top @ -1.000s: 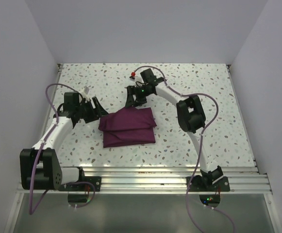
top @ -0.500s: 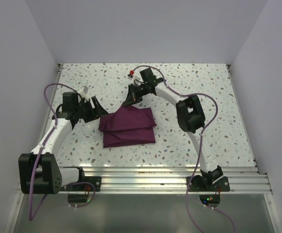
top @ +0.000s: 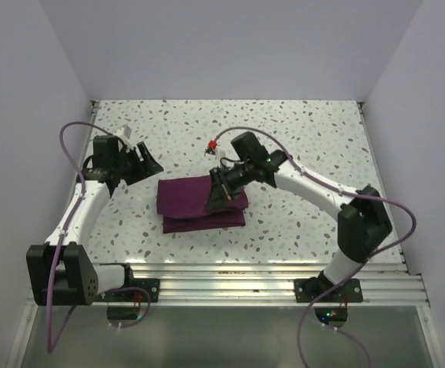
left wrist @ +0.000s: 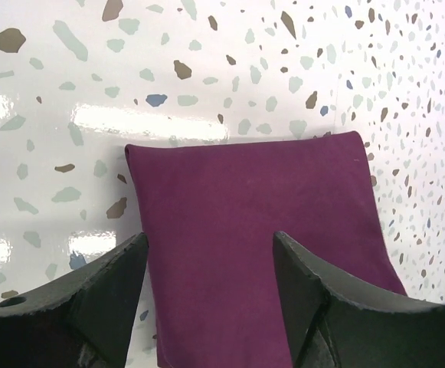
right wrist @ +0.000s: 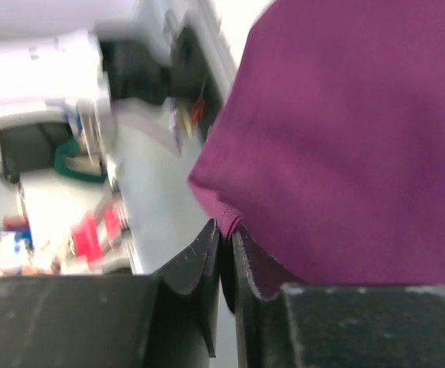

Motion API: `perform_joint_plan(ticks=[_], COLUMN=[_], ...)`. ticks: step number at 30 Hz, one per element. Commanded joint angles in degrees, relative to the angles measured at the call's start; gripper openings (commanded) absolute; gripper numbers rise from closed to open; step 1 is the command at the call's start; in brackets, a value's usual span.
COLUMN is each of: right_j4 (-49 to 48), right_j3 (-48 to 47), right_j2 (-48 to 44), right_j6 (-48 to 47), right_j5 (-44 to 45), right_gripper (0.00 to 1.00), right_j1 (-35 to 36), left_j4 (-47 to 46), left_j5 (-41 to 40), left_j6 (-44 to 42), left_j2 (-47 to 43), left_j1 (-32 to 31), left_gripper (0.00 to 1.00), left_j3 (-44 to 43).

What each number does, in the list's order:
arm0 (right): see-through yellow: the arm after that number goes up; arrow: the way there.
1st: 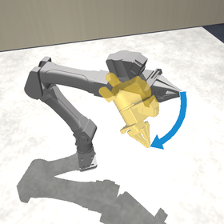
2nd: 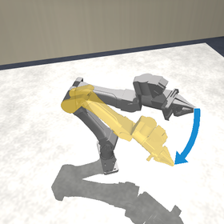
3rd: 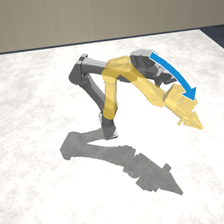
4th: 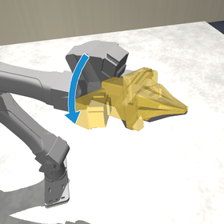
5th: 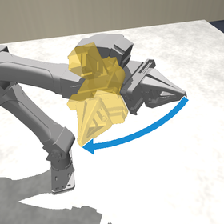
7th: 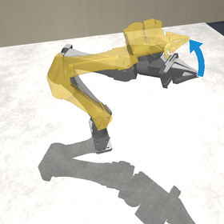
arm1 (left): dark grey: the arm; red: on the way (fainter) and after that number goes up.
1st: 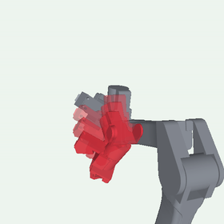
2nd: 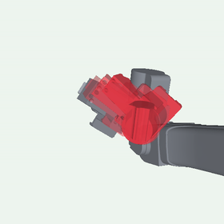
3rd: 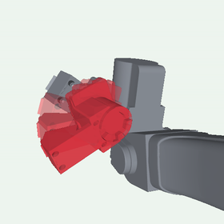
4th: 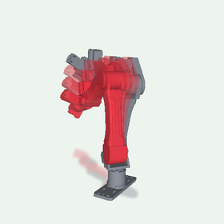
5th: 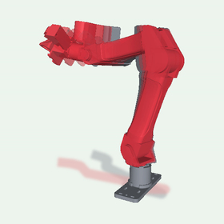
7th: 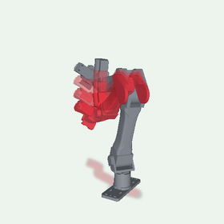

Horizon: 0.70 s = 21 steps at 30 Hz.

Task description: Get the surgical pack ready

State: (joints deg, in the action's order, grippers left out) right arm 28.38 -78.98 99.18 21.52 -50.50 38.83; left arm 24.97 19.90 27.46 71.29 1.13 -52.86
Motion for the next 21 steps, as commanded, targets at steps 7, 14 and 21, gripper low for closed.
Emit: perform_joint_plan(ticks=[7, 14, 21], right_j4=[14.32, 6.52, 5.63], right_j3=[11.76, 2.45, -1.18], right_j2=[-8.47, -4.36, 7.43], right_j6=[-8.23, 1.15, 2.04], right_j5=[5.31, 12.95, 15.08], right_gripper=[0.59, 0.65, 0.41], right_j1=[3.10, -6.04, -9.21], left_j4=[2.27, 0.87, -0.09], left_j5=[1.89, 8.48, 11.03], left_j6=[-0.92, -1.54, -0.22], left_j2=[4.12, 6.93, 8.61], left_j1=[0.37, 0.19, -0.42], left_gripper=[0.63, 0.36, 0.05], left_j3=[-2.77, -0.06, 6.71])
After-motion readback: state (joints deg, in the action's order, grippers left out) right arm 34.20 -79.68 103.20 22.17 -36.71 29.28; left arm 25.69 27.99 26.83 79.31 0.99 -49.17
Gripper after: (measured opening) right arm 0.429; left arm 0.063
